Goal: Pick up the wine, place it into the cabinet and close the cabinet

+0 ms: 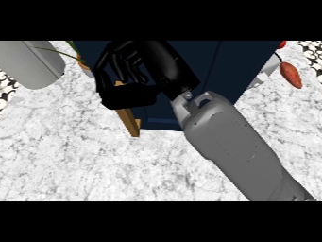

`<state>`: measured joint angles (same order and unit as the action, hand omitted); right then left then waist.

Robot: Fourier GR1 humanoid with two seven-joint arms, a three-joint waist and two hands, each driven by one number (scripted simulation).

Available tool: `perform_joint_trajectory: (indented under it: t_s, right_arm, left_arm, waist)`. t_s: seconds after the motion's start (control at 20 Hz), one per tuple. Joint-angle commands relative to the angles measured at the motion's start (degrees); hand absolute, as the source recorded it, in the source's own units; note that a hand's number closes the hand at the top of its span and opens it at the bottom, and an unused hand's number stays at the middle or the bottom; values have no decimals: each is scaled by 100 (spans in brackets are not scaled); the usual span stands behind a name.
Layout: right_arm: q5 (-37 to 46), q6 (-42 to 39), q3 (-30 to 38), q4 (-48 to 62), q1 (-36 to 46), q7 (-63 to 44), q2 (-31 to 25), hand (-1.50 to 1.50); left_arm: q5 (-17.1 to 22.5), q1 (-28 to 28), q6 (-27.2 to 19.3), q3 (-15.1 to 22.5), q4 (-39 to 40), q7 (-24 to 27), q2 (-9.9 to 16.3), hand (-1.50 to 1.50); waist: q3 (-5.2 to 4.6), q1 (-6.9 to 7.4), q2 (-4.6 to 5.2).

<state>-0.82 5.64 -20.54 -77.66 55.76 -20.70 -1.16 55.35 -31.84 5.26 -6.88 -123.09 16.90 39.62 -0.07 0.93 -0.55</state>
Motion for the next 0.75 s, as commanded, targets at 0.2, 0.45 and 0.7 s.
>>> perform_joint_trajectory:
  t_s: [0.2, 0.45, 0.7]
  right_arm:
    - [-59, -425, 718, 904, 124, 644, -612, 150]
    - [1, -463, 886, 1401, 293, 1010, -788, 150]
    - [-65, -658, 864, 1458, 290, 1195, -855, 150]
  left_arm:
    - [-245, 769, -398, 429, 237, -338, -192, -150]
    - [-728, 1007, -630, 864, 287, -147, -503, -150]
    - [-793, 1392, -873, 1012, 714, -248, -680, -150]
  waist:
    - [6, -103, 111]
    - [3, -62, 154]
    - [-1, -162, 162]
